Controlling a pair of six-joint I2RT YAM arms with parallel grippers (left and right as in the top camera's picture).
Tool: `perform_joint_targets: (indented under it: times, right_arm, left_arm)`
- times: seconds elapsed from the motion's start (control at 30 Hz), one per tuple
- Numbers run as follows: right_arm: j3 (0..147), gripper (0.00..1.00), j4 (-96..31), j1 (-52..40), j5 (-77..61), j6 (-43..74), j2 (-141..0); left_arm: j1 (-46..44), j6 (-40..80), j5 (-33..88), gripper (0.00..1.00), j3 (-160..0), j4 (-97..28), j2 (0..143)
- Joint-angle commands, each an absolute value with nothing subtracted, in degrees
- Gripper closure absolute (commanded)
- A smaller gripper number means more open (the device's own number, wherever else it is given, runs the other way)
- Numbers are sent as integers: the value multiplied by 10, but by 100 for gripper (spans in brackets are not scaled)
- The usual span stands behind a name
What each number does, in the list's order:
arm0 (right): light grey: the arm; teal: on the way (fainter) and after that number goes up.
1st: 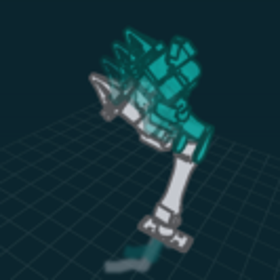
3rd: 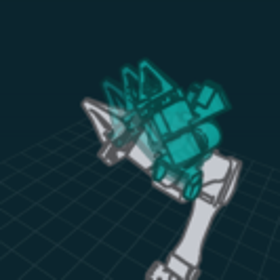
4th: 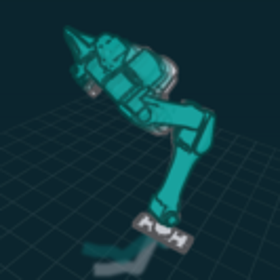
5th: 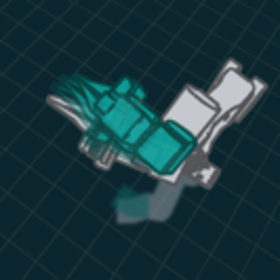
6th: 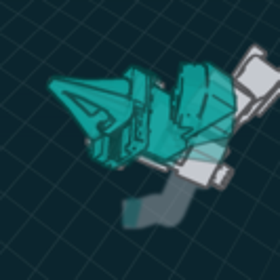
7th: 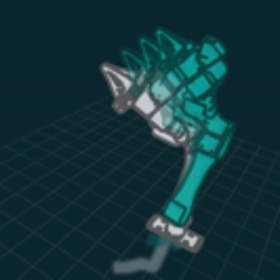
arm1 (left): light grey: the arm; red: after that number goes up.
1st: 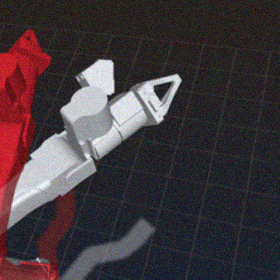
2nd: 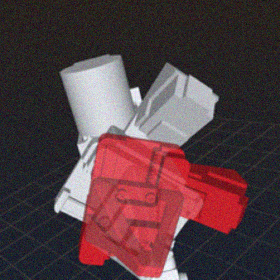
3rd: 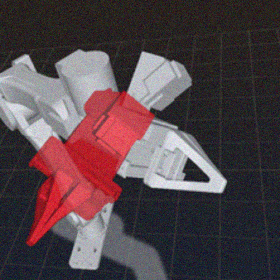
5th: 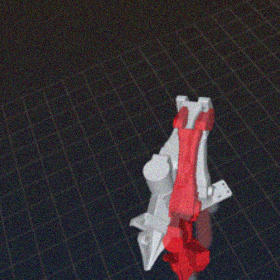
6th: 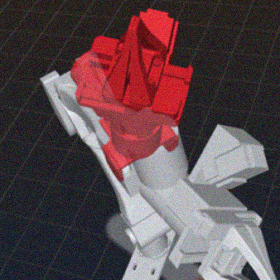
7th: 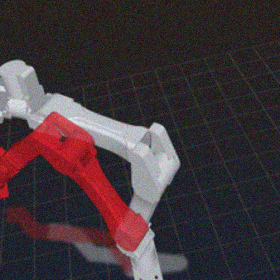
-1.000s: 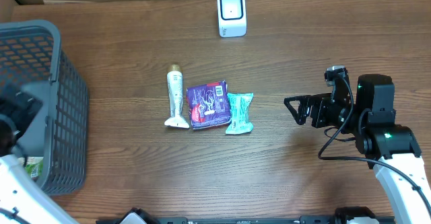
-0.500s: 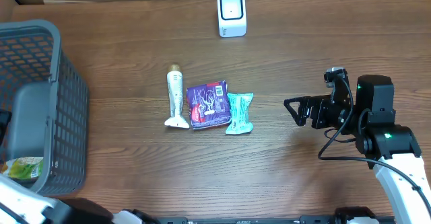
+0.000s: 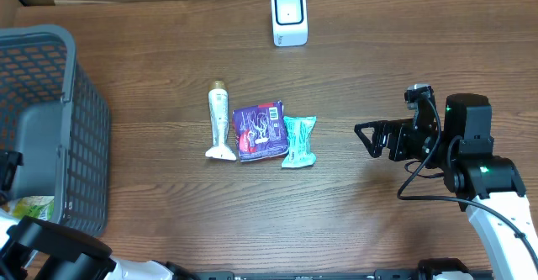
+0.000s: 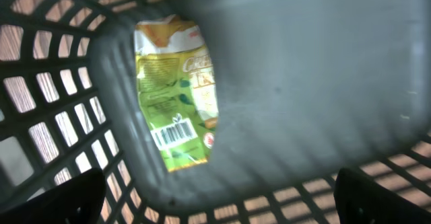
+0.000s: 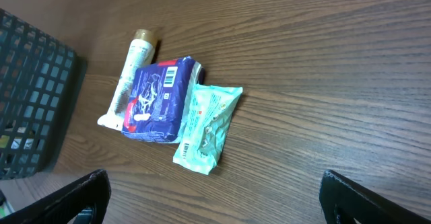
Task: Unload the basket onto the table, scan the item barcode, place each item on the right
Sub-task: 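Lower the left gripper into the basket and grasp the green tea pack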
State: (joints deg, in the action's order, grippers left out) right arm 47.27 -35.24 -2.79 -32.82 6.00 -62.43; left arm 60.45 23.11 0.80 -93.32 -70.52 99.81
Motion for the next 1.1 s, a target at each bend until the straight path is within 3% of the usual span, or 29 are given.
perform_joint_targets:
  times: [0.0,0.4,0.53,0.6,0.7,0.83,1.07]
  right_arm:
    - [491,0,-351,-32,-333,59,-625]
    - [491,0,-366,-32,-333,59,-625]
    - [491,0,-366,-32,-333,60,-625]
    - [491,0,-366,-32,-333,60,-625]
    - [491,0,-366,-32,-333,60,-625]
    - [491,0,-365,-32,-333,60,-625]
    - [491,0,-366,-32,-333,60,-625]
  left_arm:
    - [608,253,-19,0,-880,-682,1004]
    - [608,259,-37,0,-692,-516,1004]
    - [608,258,-42,6,-667,-479,1004]
    - [608,258,-45,18,-666,-472,1004]
    - [607,257,-31,47,-666,-464,1004]
    - [606,243,-3,95,-667,-462,1004]
    - [596,205,42,96,-726,-504,1004]
